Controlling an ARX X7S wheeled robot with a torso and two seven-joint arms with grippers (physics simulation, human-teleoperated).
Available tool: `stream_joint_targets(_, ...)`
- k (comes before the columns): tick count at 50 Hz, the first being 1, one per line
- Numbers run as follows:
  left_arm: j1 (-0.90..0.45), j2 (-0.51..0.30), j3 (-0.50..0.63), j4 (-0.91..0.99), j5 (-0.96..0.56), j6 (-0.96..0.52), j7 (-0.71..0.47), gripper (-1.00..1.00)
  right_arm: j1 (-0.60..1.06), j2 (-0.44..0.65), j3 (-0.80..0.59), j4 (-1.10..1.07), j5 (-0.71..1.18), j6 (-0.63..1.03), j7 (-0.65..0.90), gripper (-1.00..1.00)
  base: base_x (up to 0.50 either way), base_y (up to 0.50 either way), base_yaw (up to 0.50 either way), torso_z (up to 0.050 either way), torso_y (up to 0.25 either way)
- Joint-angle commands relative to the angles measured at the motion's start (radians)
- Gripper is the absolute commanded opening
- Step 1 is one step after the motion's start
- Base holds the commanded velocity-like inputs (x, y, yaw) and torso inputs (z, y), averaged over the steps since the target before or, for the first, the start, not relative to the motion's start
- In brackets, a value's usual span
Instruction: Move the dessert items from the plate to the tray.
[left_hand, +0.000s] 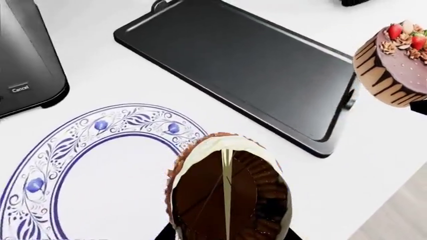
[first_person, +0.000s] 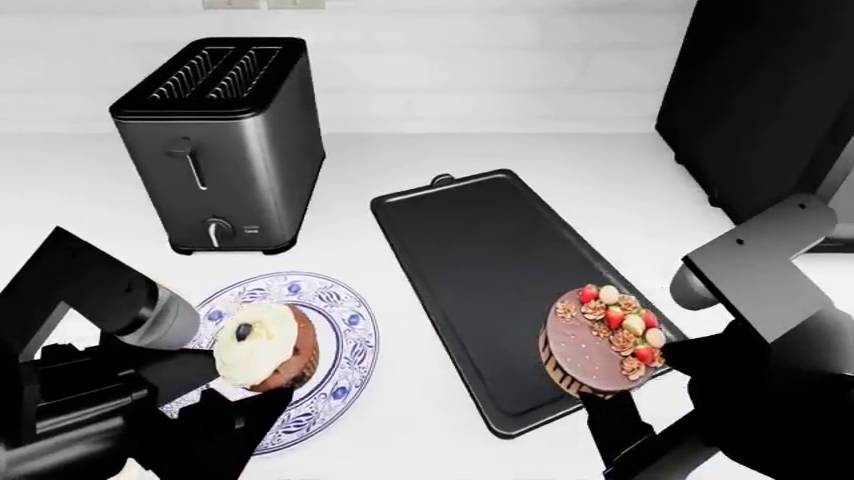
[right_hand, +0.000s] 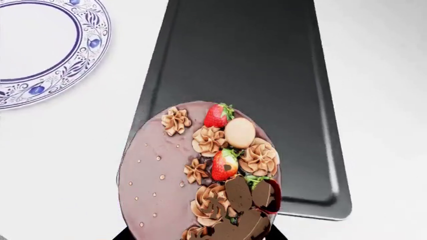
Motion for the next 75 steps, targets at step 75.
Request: stream_joint_targets(75, -0.073, 0.021, 0.062, -0.028, -0.018, 0.006, -0.036, -1.0, 0.163, -0.171, -0.151, 0.141, 0.101, 0.115, 0.054, -1.0, 0.12, -0.11, 0.0, 0.0, 0.001)
